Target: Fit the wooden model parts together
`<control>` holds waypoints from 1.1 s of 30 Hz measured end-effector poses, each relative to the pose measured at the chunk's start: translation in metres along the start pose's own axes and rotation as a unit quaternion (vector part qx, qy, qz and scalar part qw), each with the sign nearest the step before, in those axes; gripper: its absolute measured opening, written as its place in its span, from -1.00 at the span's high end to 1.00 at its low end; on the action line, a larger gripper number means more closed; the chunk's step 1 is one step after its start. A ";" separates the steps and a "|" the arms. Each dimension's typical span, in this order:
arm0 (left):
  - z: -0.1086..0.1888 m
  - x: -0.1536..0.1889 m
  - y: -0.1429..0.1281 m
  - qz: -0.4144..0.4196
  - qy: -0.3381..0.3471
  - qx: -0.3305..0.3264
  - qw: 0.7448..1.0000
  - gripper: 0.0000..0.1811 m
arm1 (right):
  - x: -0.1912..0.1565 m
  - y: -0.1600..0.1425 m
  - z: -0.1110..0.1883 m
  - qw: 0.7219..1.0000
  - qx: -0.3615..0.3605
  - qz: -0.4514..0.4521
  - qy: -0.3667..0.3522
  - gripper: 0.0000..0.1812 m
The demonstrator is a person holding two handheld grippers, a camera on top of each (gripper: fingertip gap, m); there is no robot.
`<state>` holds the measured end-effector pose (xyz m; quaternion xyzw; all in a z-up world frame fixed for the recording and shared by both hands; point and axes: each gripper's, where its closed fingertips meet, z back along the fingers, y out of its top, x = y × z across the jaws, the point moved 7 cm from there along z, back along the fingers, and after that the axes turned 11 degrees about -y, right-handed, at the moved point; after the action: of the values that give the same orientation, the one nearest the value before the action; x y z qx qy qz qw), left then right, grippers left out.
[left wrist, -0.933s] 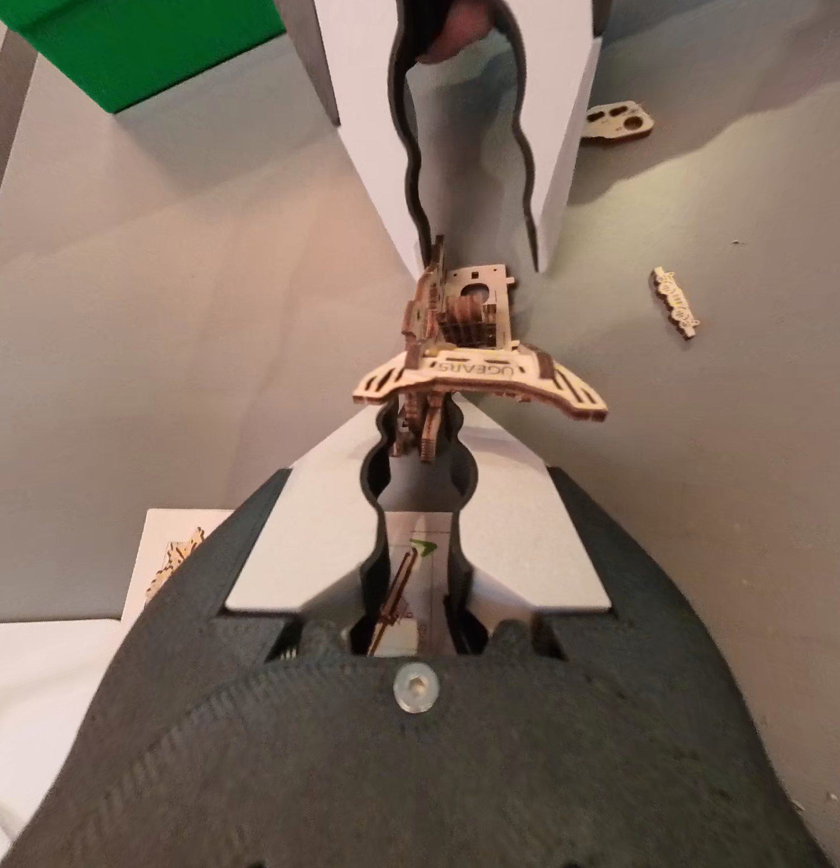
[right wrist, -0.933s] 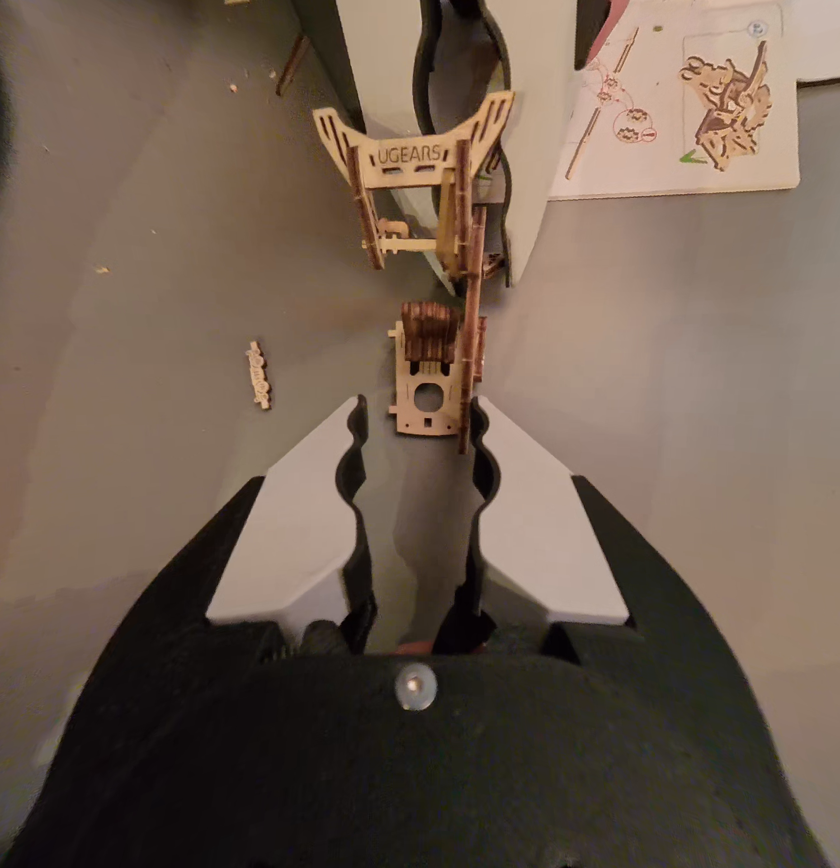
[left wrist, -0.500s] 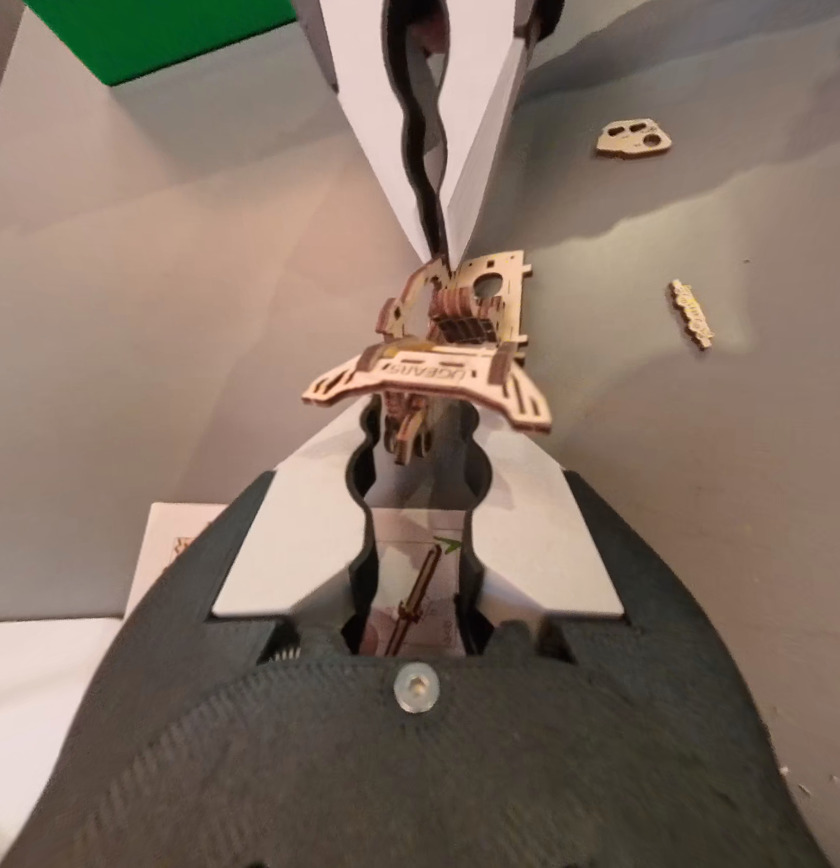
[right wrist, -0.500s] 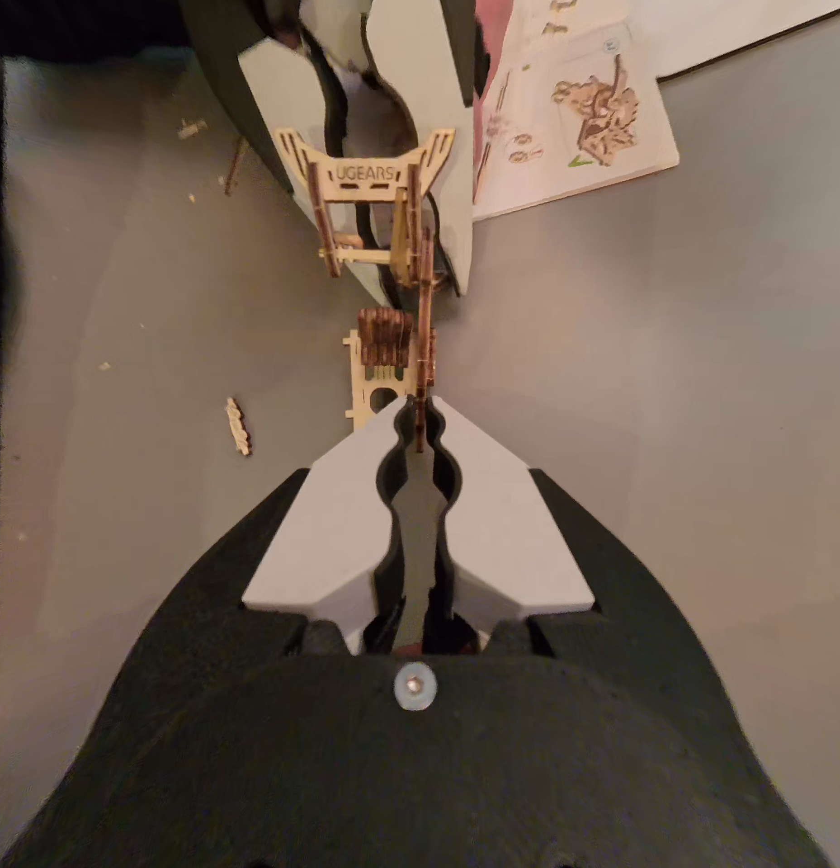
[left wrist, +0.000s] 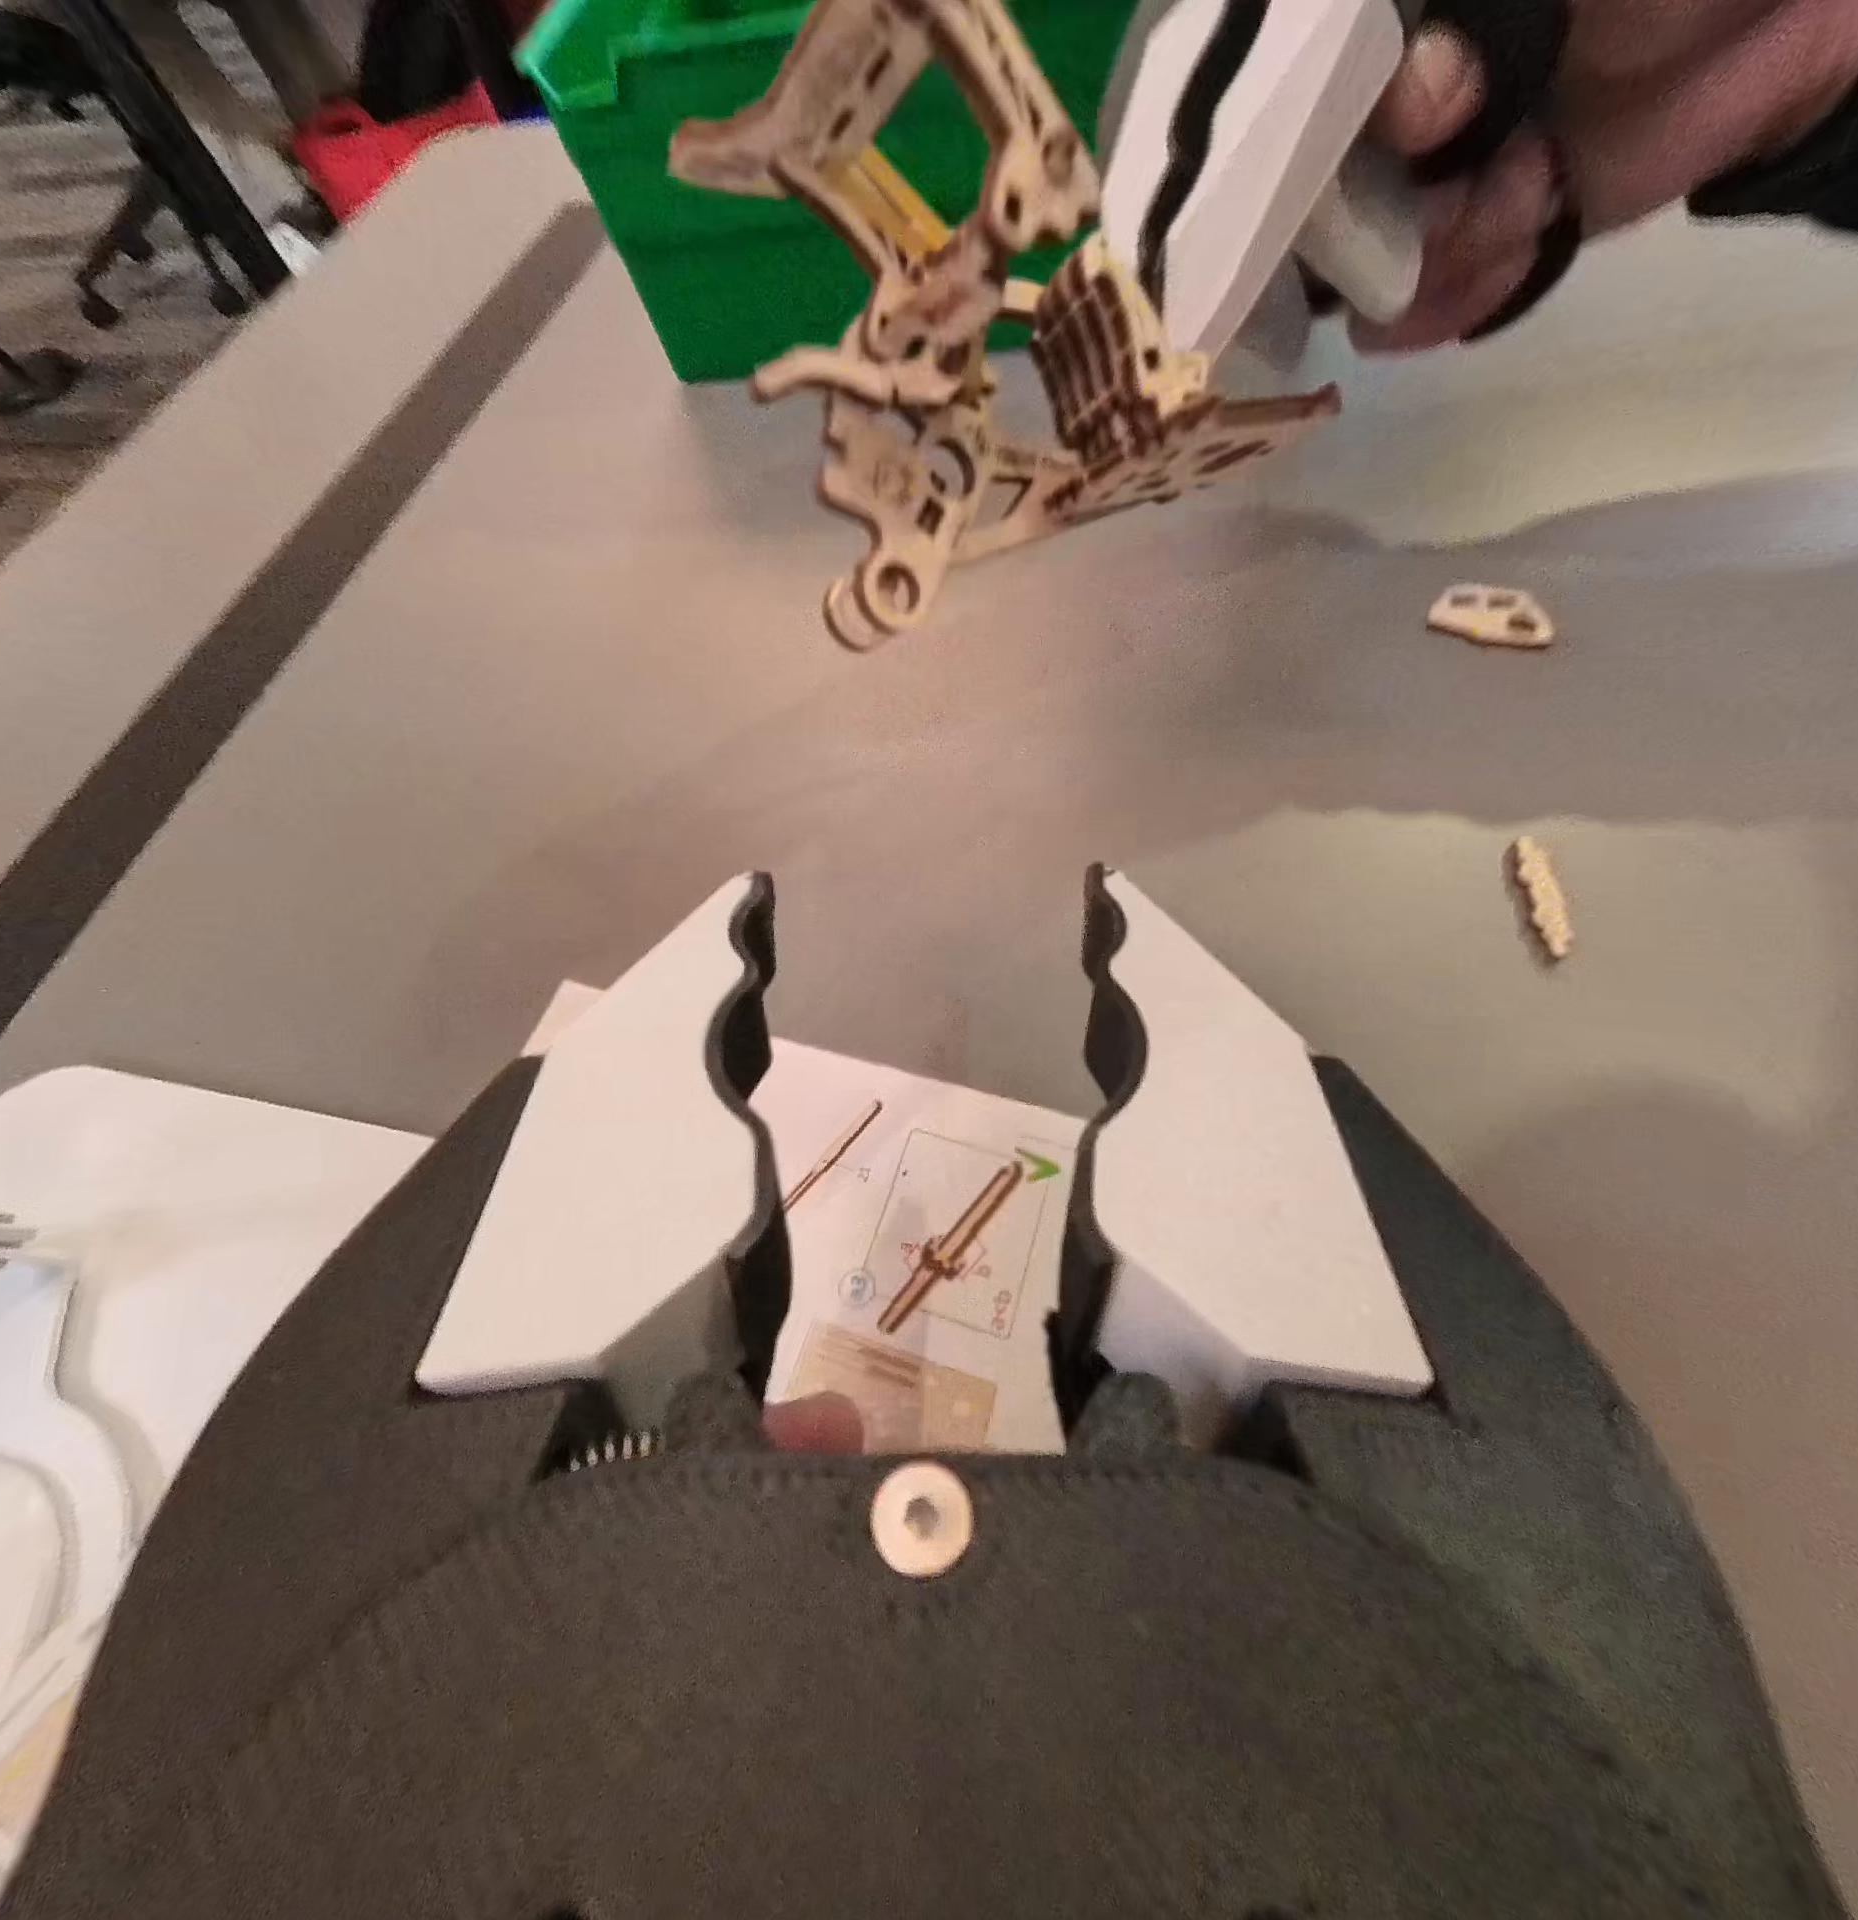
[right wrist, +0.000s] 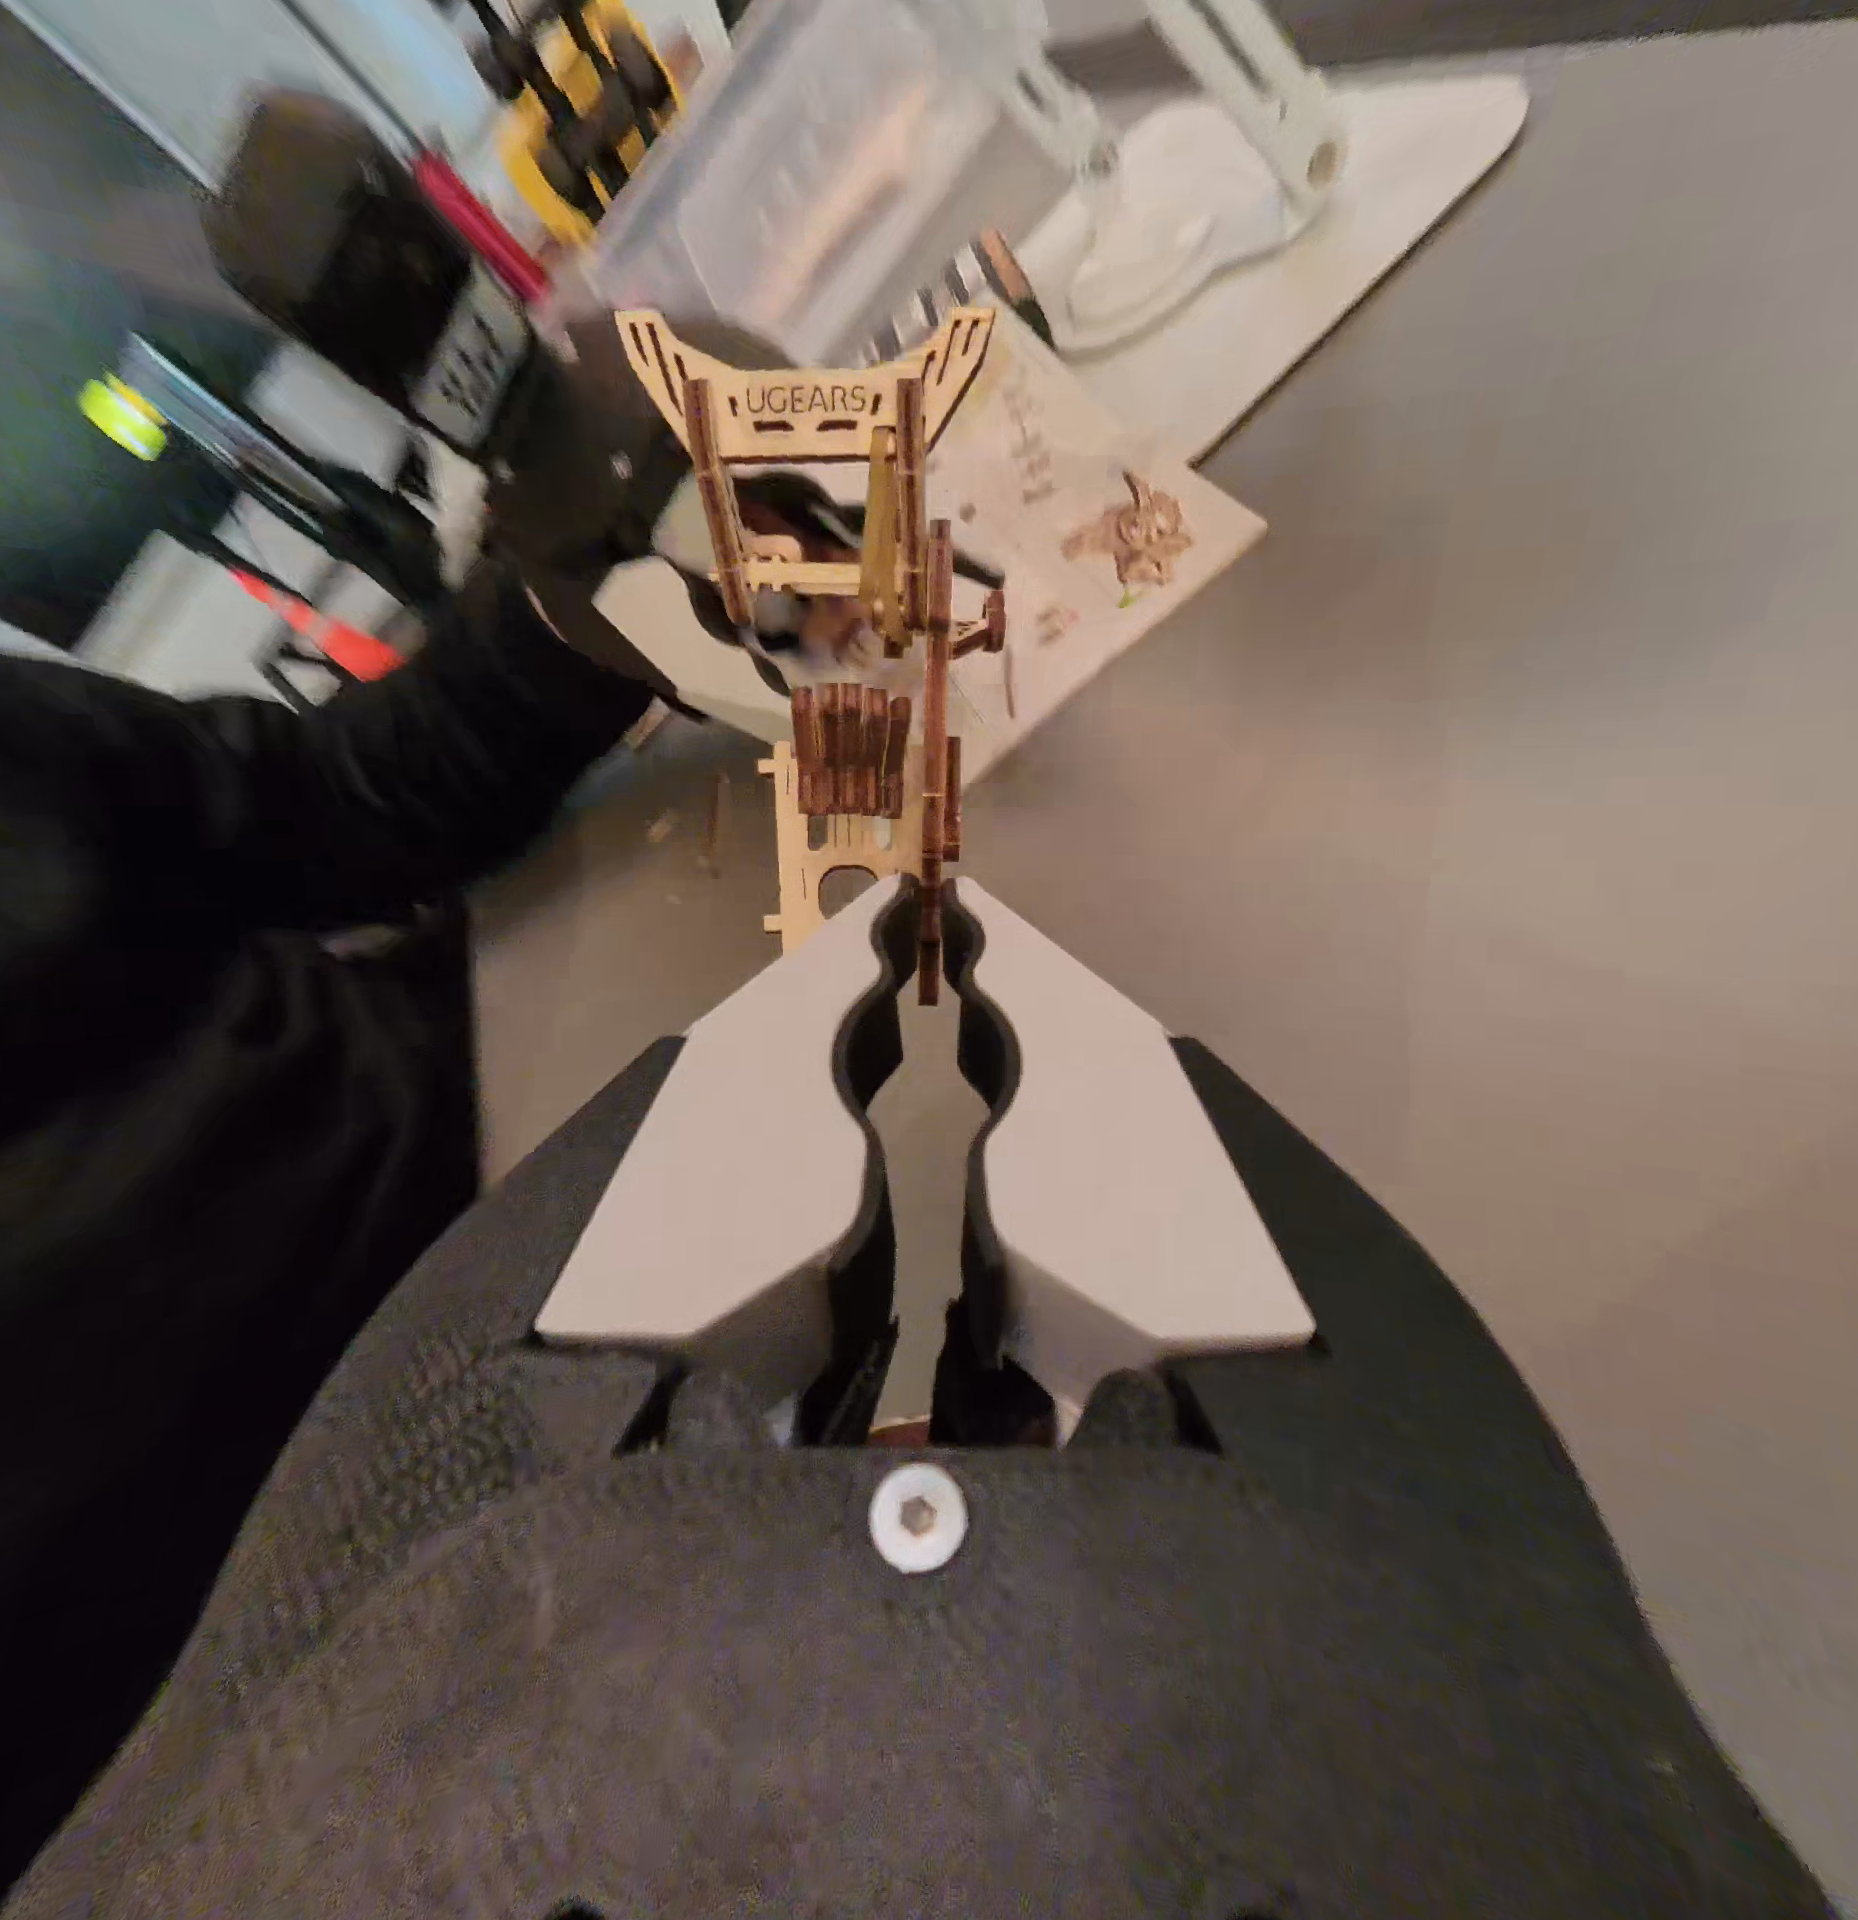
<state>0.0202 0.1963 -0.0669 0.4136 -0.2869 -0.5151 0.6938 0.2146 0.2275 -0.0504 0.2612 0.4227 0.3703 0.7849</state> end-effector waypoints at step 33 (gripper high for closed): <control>0.035 0.067 -0.026 -0.026 0.150 0.004 0.988 0.38 | -0.009 -0.056 0.007 0.914 -0.010 0.008 -0.405 0.99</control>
<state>-0.0009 0.1191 -0.0743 0.4963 -0.1707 -0.4643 0.7135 0.2372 0.1863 -0.0831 0.3840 0.0631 0.2432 0.8885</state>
